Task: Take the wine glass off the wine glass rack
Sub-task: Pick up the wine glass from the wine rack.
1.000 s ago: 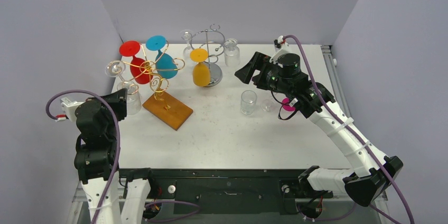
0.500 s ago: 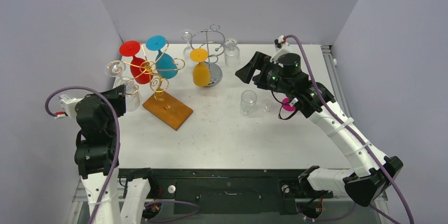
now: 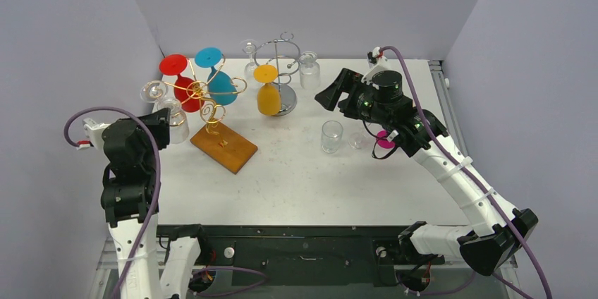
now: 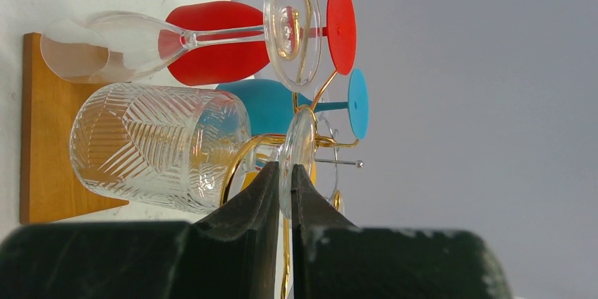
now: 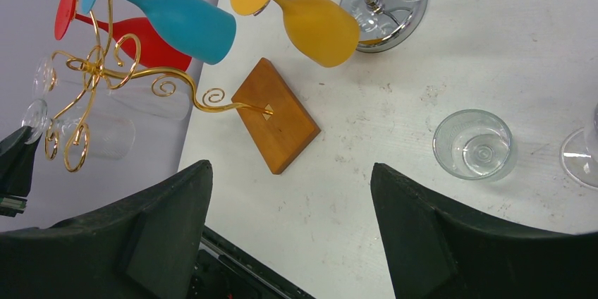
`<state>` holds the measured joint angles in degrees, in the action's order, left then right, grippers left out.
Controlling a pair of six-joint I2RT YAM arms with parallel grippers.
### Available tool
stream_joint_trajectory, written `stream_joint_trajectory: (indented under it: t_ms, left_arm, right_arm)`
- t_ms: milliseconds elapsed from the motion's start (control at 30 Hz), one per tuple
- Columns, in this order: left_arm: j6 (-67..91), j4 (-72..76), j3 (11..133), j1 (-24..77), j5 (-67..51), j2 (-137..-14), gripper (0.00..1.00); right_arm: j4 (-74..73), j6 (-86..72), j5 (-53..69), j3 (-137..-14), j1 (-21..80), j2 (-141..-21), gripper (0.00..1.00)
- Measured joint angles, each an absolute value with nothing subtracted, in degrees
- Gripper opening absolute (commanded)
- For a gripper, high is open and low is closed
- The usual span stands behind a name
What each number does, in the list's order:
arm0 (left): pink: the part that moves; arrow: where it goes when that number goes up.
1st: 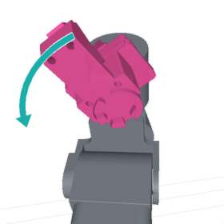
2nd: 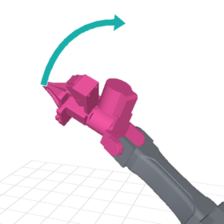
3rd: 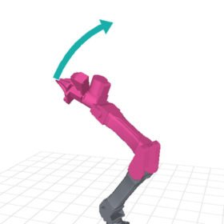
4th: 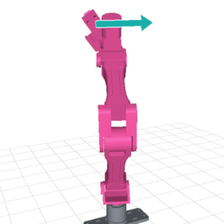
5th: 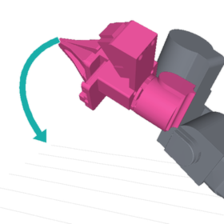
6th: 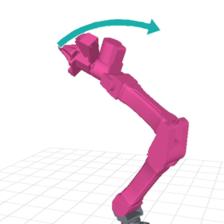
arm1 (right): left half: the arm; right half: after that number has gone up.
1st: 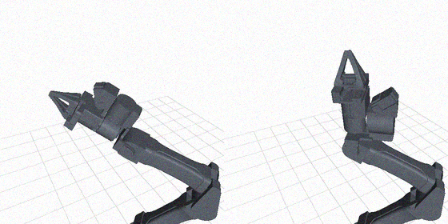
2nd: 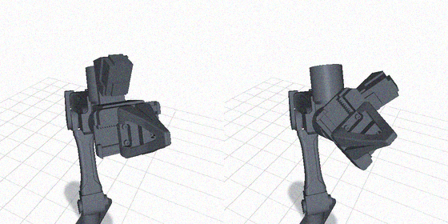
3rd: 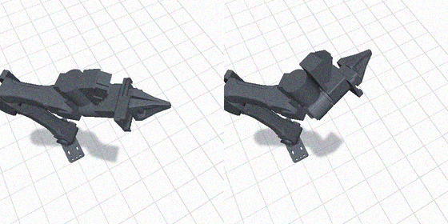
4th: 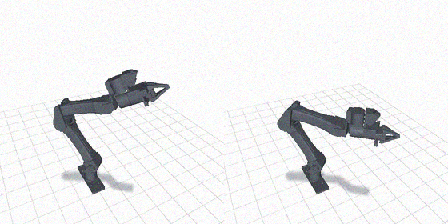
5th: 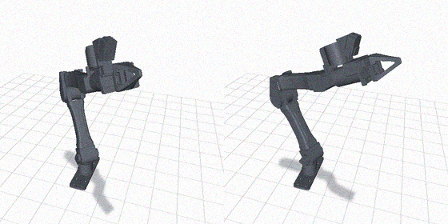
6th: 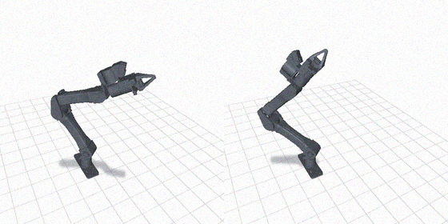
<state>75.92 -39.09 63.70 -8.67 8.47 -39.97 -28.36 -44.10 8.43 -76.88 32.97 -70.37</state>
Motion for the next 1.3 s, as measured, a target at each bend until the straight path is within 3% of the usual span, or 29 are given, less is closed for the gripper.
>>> stream_joint_trajectory:
  t_ms: [1300]
  left_arm:
    - [74.28,-39.03,66.52,-8.67,-4.84,-43.88,0.00]
  right_arm:
    - [-28.36,-44.12,8.45,-76.88,32.64,-70.37,0.78]
